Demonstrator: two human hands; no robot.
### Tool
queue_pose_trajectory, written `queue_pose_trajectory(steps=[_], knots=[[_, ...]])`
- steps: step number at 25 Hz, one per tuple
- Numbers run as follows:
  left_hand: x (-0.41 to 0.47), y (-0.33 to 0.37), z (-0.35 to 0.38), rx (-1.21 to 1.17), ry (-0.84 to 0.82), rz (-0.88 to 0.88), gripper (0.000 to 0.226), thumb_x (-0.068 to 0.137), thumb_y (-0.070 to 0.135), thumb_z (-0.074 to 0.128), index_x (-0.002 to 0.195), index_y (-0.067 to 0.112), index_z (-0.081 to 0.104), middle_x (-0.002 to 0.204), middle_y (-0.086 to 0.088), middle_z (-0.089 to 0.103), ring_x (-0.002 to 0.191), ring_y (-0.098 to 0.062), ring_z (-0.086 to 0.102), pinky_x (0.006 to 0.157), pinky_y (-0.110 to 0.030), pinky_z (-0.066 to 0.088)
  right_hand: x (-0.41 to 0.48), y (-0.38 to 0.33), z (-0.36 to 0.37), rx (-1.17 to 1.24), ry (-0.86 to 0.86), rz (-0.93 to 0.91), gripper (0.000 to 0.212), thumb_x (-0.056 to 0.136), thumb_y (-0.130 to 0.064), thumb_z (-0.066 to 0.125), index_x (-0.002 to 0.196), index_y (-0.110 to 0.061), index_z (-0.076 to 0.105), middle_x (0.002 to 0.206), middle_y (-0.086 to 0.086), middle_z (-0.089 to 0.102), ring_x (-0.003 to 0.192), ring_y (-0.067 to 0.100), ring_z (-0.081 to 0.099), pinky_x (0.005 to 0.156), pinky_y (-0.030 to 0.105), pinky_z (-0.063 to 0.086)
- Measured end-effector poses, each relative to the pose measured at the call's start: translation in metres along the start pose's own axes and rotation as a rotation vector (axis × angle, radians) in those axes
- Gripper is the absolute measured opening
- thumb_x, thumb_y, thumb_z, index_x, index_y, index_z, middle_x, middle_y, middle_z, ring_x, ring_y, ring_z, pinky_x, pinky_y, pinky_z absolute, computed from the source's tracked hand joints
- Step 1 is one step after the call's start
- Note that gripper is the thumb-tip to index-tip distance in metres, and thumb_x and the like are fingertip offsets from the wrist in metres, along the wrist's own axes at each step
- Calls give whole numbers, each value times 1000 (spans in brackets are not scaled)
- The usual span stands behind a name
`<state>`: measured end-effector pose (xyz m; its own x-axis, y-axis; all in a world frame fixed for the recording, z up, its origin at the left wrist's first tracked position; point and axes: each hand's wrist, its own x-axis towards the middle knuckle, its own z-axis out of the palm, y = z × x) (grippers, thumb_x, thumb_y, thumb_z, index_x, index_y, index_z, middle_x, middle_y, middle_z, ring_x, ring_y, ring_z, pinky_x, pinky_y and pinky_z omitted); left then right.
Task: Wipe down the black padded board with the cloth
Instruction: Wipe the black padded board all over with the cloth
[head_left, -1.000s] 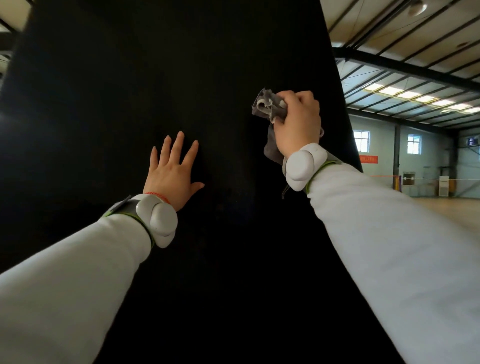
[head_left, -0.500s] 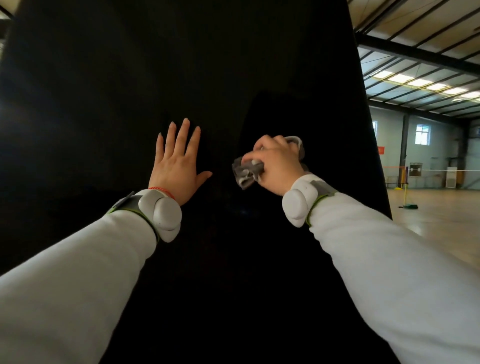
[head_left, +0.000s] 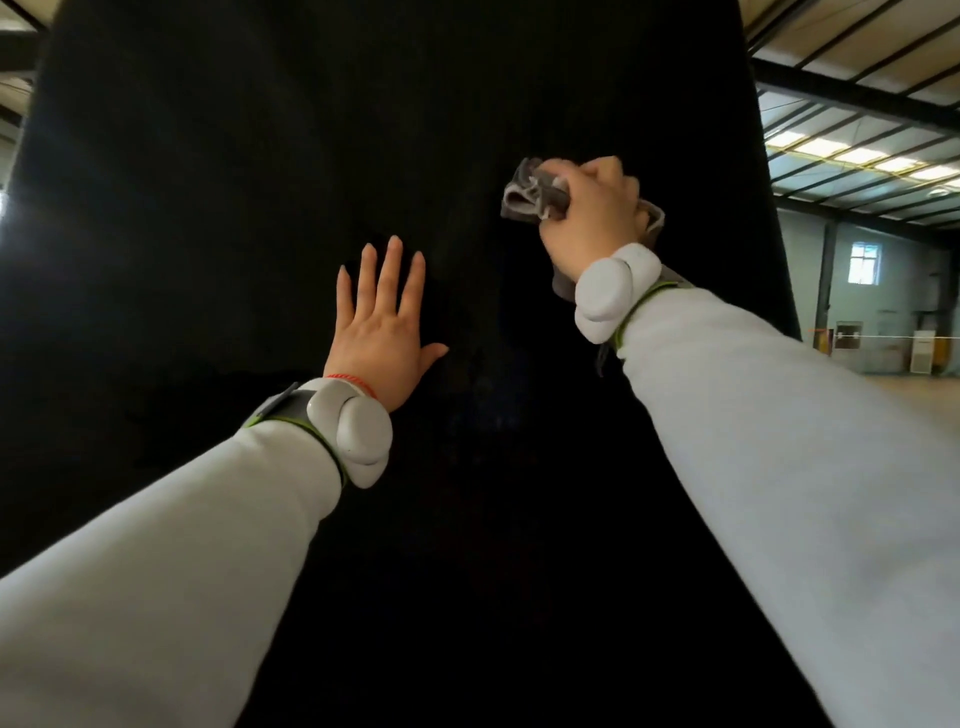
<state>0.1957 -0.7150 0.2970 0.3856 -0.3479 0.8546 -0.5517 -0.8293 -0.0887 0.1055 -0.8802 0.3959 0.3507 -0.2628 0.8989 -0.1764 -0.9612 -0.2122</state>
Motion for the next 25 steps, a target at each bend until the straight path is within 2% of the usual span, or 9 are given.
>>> queue_pose_trajectory(steps=[4, 8, 9, 10, 13, 14, 17, 20, 25], knots=[[-2, -2, 1, -50, 57, 27, 84, 90, 42, 51, 150, 14, -1, 156, -11, -11, 142, -30, -15, 112, -43, -13, -51, 15, 23, -50, -130, -366, 37, 81, -20, 56, 112, -39, 61, 118, -3, 44, 110, 23, 36, 88, 36, 24], [-20, -7, 12, -7, 64, 22, 78, 93, 44, 44, 150, 17, -3, 156, -12, -11, 142, -30, -15, 112, -43, -13, -89, 29, 28, -83, -389, -563, 27, 80, -19, 61, 101, -34, 69, 105, -5, 48, 104, 21, 40, 90, 37, 24], [-21, -7, 14, 7, 45, 13, 77, 94, 45, 40, 149, 17, -7, 156, -11, -15, 142, -31, -17, 112, -43, -15, -85, 30, 23, -81, -423, -544, 27, 81, -17, 60, 101, -33, 69, 104, -6, 48, 105, 21, 40, 92, 37, 25], [-20, -8, 15, 19, 27, 8, 77, 95, 46, 37, 148, 17, -10, 155, -12, -18, 141, -31, -20, 111, -44, -16, -76, 30, 19, -63, -379, -481, 28, 82, -16, 58, 103, -32, 68, 106, -5, 48, 107, 21, 41, 93, 37, 27], [-17, -9, 17, 45, 20, 9, 76, 96, 47, 31, 145, 17, -18, 153, -12, -22, 140, -31, -23, 110, -45, -19, -36, 19, 5, 18, 21, -156, 36, 82, -13, 54, 111, -32, 61, 119, 2, 47, 113, 26, 40, 95, 40, 31], [-17, -8, 17, 51, 24, 14, 76, 96, 48, 30, 143, 17, -20, 153, -12, -22, 140, -32, -23, 109, -45, -19, -24, 14, 2, 46, 100, -64, 38, 83, -12, 53, 114, -33, 59, 122, 2, 45, 115, 26, 39, 96, 40, 29], [-19, -10, 23, 63, 17, 15, 75, 95, 49, 28, 142, 17, -22, 153, -13, -23, 139, -32, -24, 109, -45, -20, -7, -2, 12, 70, 106, 46, 42, 86, -12, 50, 120, -37, 53, 127, 1, 40, 120, 25, 35, 98, 41, 27], [-17, -10, 23, 42, 29, 32, 75, 95, 47, 30, 147, 16, -15, 154, -13, -21, 139, -32, -23, 109, -46, -19, -25, 4, 27, 6, 80, -157, 44, 81, -12, 56, 118, -37, 56, 125, 1, 42, 117, 25, 35, 95, 40, 28], [-25, -13, 20, -17, 100, 78, 76, 92, 42, 44, 150, 15, 3, 156, -13, -7, 142, -32, -13, 113, -44, -13, -78, 25, 45, 21, -111, -561, 29, 71, -15, 70, 93, -33, 71, 101, 1, 54, 97, 28, 45, 80, 37, 23]])
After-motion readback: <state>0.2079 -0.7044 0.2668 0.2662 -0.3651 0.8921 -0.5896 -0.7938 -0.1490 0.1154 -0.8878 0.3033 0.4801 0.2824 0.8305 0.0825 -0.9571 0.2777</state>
